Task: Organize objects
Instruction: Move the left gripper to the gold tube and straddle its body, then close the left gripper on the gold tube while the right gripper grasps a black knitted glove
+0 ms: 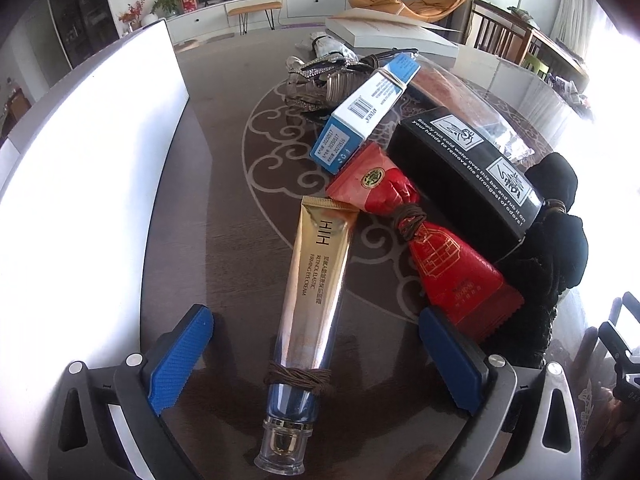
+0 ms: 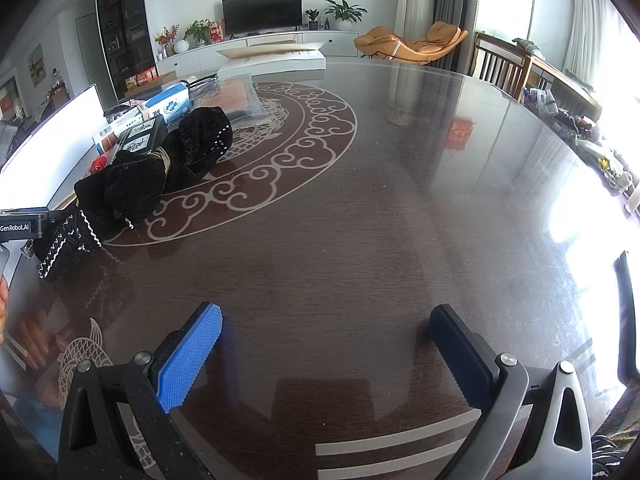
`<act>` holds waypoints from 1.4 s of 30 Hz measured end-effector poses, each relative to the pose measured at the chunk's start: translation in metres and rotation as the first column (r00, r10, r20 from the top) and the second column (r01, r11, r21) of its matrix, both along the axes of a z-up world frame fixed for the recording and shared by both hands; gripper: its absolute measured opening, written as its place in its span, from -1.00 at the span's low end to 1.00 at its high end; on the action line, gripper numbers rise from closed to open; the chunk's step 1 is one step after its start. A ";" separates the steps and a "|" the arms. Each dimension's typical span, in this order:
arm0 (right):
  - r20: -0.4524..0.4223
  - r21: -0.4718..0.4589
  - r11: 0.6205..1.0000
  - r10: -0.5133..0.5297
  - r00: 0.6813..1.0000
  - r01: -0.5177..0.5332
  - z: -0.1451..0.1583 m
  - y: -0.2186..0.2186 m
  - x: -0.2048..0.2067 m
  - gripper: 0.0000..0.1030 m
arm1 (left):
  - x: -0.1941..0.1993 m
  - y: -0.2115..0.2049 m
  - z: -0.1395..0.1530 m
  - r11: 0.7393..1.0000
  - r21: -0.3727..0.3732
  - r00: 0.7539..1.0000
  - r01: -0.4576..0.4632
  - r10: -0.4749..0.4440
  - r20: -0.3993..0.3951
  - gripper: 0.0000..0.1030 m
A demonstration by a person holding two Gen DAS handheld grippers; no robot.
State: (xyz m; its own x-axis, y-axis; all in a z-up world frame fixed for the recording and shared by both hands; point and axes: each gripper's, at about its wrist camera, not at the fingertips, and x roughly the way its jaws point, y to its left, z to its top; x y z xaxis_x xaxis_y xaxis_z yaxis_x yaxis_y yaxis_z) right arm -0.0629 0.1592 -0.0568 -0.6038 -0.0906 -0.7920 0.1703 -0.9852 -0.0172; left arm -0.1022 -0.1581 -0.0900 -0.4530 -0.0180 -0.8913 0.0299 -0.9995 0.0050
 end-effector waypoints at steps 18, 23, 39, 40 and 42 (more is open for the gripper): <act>-0.001 0.000 1.000 0.001 1.000 -0.001 0.000 0.000 0.001 1.00 | 0.081 0.044 0.010 1.000 -0.015 0.992 0.012 -0.014 -0.124 -0.22; 0.015 -0.002 1.000 0.011 1.000 -0.011 0.001 0.002 0.000 1.00 | 0.081 0.032 0.003 1.000 -0.007 0.997 -0.006 0.005 -0.081 0.62; 0.290 -0.426 0.894 0.280 0.915 -0.138 0.047 -0.113 -0.044 0.63 | 0.092 0.021 0.003 1.000 -0.010 0.995 0.017 -0.017 -0.095 0.68; 0.313 -0.392 0.909 0.275 0.909 -0.140 0.043 -0.127 -0.045 0.62 | 0.093 0.020 0.003 1.000 -0.010 0.995 0.015 -0.016 -0.095 0.68; 0.327 -0.309 0.940 0.245 0.913 -0.141 0.036 -0.146 -0.047 0.62 | 0.093 0.021 0.003 1.000 -0.011 0.995 0.012 -0.013 -0.098 0.68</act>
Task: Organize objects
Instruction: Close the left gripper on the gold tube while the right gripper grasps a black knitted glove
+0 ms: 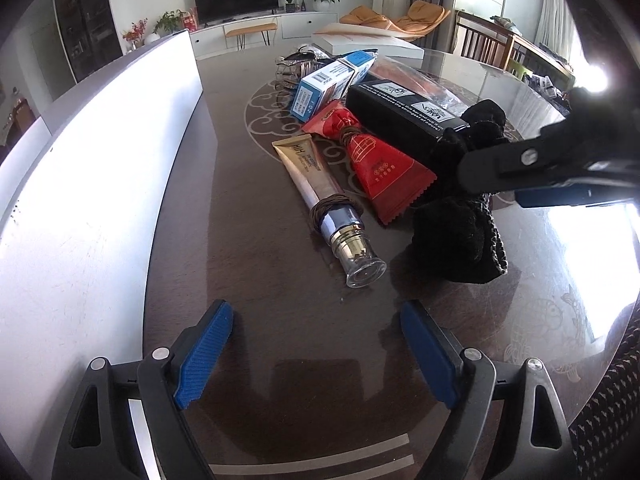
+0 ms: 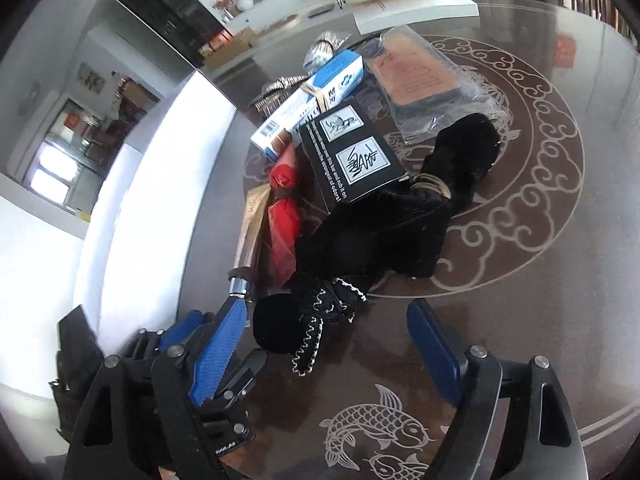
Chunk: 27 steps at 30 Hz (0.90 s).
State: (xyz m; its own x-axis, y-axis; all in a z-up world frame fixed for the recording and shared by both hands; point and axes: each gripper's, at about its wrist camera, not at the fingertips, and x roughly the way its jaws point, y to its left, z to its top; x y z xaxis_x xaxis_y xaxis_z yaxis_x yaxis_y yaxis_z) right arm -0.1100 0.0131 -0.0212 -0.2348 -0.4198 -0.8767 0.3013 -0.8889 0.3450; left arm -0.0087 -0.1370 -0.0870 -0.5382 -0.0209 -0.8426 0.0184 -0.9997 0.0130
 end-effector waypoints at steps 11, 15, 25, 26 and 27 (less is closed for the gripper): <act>-0.037 0.030 0.999 0.029 0.999 -0.028 -0.006 0.045 0.038 -0.15 | 0.005 0.007 0.013 0.995 0.080 0.995 0.066 -0.059 -0.084 -0.82; -0.060 0.108 0.994 0.034 0.998 -0.027 -0.002 0.075 0.062 -0.15 | 0.019 0.010 0.021 0.990 0.110 0.989 0.087 -0.073 -0.126 -0.83; -0.028 0.098 0.995 -0.010 1.000 0.012 -0.016 0.089 0.057 0.43 | -0.007 -0.013 0.020 0.977 0.212 0.999 0.004 0.007 -0.050 -0.22; -0.017 0.095 0.995 -0.009 1.000 0.010 -0.018 0.087 0.056 0.43 | -0.014 -0.015 0.022 0.976 0.216 0.998 -0.005 0.019 -0.062 0.08; -0.023 0.095 0.995 -0.009 1.000 0.011 -0.018 0.086 0.056 0.44 | -0.022 -0.015 0.023 0.979 0.205 0.997 -0.017 0.032 -0.070 0.18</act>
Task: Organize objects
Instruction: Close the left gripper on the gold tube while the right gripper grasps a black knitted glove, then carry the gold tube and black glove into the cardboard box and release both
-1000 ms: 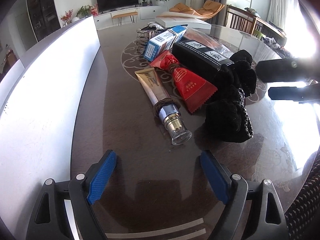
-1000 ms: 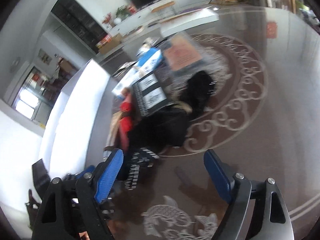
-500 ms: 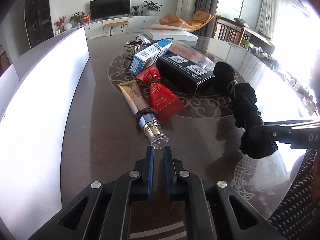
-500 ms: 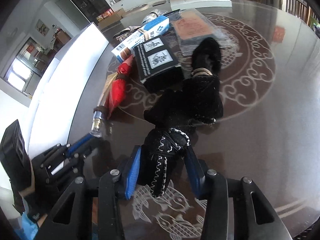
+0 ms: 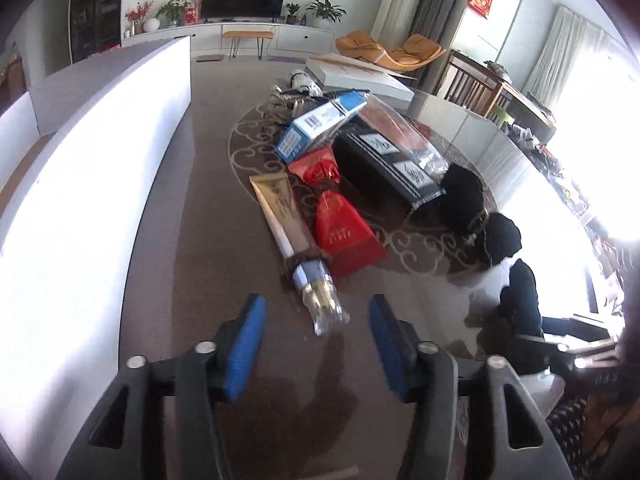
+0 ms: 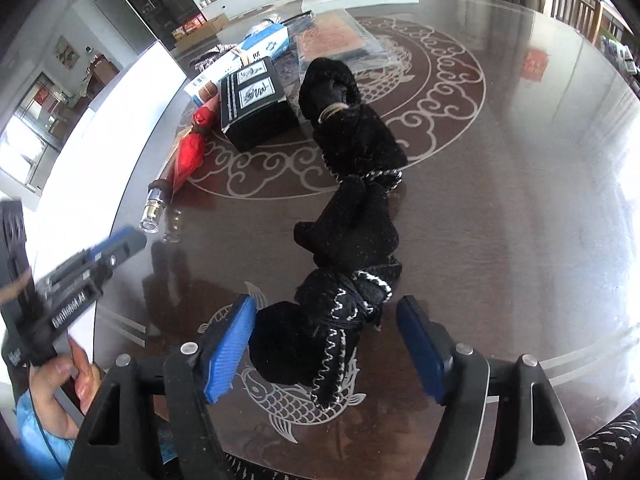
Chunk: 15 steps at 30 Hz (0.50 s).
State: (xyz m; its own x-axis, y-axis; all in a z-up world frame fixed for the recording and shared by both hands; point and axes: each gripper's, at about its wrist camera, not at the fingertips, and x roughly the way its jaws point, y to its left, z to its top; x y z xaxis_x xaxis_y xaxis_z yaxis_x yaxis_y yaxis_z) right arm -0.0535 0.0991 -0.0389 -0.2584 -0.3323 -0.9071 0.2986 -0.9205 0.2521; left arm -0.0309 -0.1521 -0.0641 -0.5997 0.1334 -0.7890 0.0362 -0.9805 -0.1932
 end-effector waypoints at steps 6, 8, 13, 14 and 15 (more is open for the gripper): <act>-0.026 0.002 1.000 0.007 1.000 -0.007 0.000 -0.001 -0.001 0.36 | -0.045 0.005 -0.017 0.996 -0.087 0.999 0.009 -0.005 0.046 -0.33; -0.033 0.014 1.000 0.020 0.999 -0.020 0.001 0.000 -0.002 -0.22 | -0.039 0.006 -0.016 0.994 -0.108 1.000 0.022 -0.020 0.022 -0.44; 0.008 -0.116 0.993 0.006 1.000 -0.005 0.009 0.027 0.013 -0.26 | 0.013 0.004 -0.006 0.998 -0.047 0.999 0.030 -0.031 -0.028 -0.46; 0.023 -0.156 0.988 0.000 1.000 0.003 0.010 0.031 0.015 -0.26 | 0.022 0.004 -0.002 0.999 -0.038 0.999 0.028 -0.030 -0.040 -0.46; 0.033 -0.185 0.983 -0.004 0.999 0.010 0.012 0.035 0.017 -0.26 | 0.031 0.004 0.001 0.999 -0.026 0.998 0.026 -0.027 -0.053 -0.46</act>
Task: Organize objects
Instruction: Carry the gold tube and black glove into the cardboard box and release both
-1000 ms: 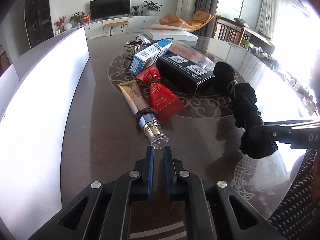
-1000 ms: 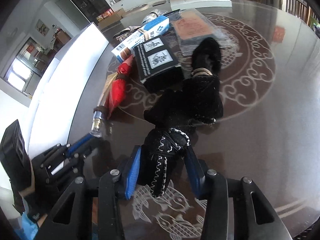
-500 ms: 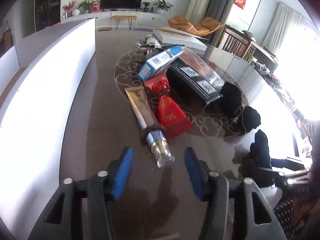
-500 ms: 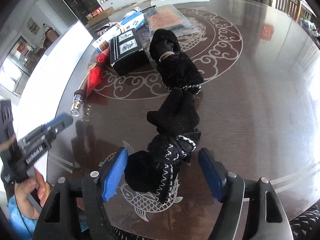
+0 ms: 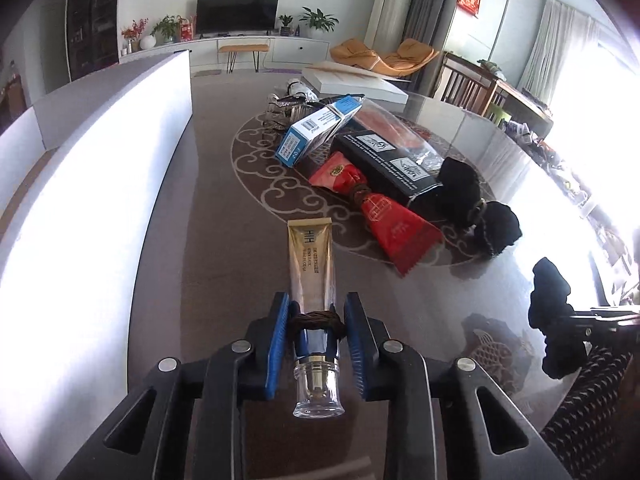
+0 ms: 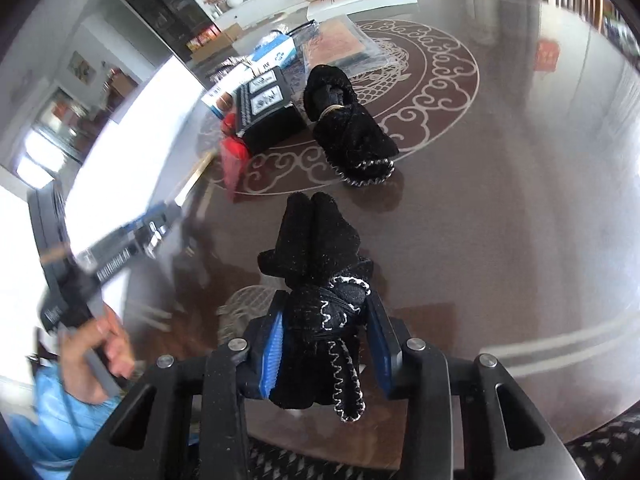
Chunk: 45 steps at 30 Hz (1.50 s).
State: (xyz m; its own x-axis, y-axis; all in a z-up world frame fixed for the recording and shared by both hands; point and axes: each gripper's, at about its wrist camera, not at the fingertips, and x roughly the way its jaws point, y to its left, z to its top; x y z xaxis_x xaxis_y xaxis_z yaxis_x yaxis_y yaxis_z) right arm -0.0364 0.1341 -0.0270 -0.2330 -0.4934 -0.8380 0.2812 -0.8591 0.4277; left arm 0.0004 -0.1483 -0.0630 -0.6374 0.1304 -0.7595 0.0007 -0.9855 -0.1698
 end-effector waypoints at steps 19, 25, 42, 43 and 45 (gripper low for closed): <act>-0.103 -0.043 0.991 0.120 0.987 -0.125 0.061 -0.067 0.021 -0.26 | 0.107 -0.063 0.160 0.987 0.148 0.915 -0.067 0.119 -0.385 -0.48; -0.188 -0.104 0.962 0.229 0.955 -0.251 0.111 -0.135 0.022 -0.26 | 0.152 -0.121 0.212 0.975 0.138 0.861 -0.176 0.220 -0.458 -0.48; -0.209 0.096 0.844 0.536 0.818 -0.528 0.078 -0.346 0.056 0.44 | 0.117 -0.277 0.096 0.809 -0.142 0.819 -0.570 0.572 -0.030 0.69; -0.223 0.098 0.850 0.525 0.821 -0.517 0.078 -0.338 0.055 0.51 | 0.118 -0.276 0.098 0.805 -0.137 0.816 -0.577 0.577 -0.048 0.70; -0.252 0.109 0.873 0.488 0.836 -0.476 0.077 -0.318 0.047 0.61 | 0.115 -0.267 0.105 0.800 -0.132 0.811 -0.585 0.580 -0.076 0.77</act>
State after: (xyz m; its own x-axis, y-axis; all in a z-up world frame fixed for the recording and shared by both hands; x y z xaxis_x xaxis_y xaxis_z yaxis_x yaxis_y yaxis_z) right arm 0.0107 -0.1835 0.0504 -0.1886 -0.5679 -0.8012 0.7607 -0.6005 0.2466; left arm 0.1152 -0.4157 0.0424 -0.5809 -0.3805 -0.7196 0.5798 -0.8139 -0.0378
